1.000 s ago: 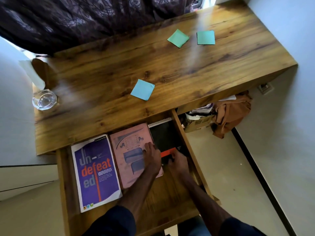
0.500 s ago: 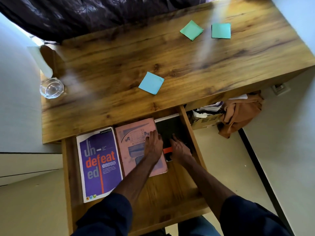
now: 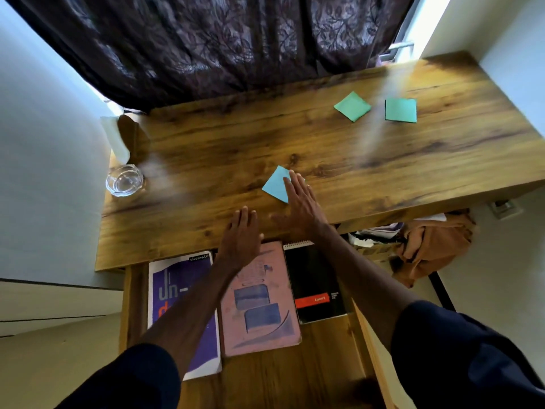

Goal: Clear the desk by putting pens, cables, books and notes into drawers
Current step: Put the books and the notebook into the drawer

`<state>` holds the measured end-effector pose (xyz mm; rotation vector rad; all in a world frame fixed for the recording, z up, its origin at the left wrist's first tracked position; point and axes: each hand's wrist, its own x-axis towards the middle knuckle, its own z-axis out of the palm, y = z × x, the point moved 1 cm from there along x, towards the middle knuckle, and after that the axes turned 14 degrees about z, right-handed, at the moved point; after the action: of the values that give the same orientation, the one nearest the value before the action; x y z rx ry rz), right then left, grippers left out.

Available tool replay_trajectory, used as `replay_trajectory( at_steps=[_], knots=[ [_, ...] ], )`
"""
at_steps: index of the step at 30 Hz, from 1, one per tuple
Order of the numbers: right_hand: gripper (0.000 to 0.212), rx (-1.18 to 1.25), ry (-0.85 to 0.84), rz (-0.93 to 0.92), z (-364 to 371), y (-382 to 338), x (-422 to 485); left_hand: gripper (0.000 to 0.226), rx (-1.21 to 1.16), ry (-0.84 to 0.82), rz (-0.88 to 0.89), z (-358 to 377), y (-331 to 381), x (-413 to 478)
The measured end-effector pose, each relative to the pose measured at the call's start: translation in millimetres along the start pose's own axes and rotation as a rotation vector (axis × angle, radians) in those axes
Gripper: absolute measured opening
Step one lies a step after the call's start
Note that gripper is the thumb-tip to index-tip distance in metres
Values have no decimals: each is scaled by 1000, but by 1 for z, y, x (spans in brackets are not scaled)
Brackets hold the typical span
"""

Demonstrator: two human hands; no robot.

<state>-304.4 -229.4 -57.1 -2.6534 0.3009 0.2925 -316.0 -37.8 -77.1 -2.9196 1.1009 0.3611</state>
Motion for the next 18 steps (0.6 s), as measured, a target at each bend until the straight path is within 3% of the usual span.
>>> replay_trajectory(
  at_steps=[2, 5, 9, 12, 15, 18],
  knots=[
    [103, -151, -107, -2, 12, 7, 4, 71, -6, -90, -12, 7, -4, 1],
    [92, -184, -83, -40, 34, 20, -15, 74, -61, -151, -68, 9, 0, 11],
    [46, -205, 143, -148, 48, 33, -41, 75, -82, -189, -84, 11, -1, 18],
    [20, -236, 202, -153, 40, 38, -43, 74, -129, -190, -88, 12, -3, 16],
    [13, -263, 227, -183, 32, 40, -51, 74, -144, -172, -95, 10, 0, 14],
    [14, -116, 215, -110, 34, 43, -77, 61, -208, -73, -122, 1, 7, 8]
  ],
)
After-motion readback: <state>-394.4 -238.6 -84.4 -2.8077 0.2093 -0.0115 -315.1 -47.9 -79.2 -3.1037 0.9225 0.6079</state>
